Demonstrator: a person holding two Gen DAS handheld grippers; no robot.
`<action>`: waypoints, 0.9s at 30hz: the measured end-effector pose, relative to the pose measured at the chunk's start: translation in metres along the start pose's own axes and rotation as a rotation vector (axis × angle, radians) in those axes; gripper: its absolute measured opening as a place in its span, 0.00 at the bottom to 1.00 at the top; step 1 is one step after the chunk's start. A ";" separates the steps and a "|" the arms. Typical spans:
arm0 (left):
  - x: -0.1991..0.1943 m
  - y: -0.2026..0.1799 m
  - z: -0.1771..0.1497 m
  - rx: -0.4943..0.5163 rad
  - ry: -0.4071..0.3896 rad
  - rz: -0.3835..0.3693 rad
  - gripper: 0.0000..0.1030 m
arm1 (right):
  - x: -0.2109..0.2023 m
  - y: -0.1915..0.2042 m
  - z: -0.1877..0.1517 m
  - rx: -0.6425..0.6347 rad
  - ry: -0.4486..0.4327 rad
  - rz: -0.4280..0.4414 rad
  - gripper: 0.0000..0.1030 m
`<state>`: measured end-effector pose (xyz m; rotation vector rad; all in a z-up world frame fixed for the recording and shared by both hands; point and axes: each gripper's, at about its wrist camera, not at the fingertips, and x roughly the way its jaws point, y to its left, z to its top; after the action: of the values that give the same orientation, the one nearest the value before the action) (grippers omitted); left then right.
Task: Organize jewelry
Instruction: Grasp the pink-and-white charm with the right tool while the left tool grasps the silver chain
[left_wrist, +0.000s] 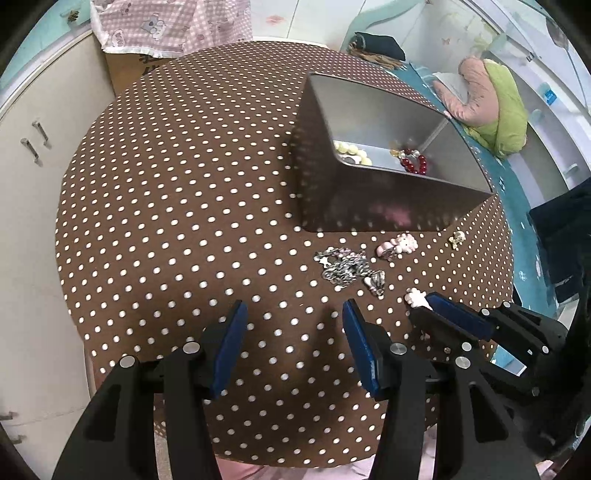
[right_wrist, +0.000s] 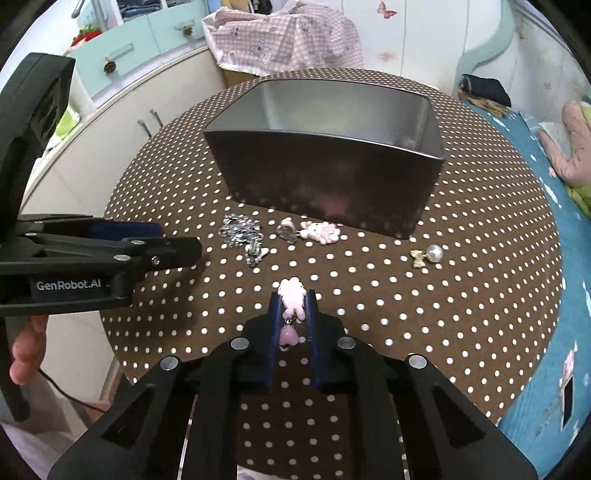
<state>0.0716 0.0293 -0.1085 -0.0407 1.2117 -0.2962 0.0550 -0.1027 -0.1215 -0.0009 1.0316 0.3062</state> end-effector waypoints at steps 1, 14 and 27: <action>0.001 -0.004 0.002 0.003 0.000 0.001 0.50 | -0.002 -0.003 0.001 0.006 -0.004 -0.007 0.13; 0.021 -0.036 0.031 0.050 -0.001 0.017 0.50 | -0.015 -0.052 0.006 0.124 -0.058 -0.074 0.13; 0.037 -0.063 0.045 0.114 -0.058 0.089 0.38 | -0.008 -0.046 0.004 0.128 -0.019 0.013 0.16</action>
<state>0.1120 -0.0462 -0.1145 0.1032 1.1341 -0.2838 0.0664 -0.1485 -0.1195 0.1236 1.0311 0.2509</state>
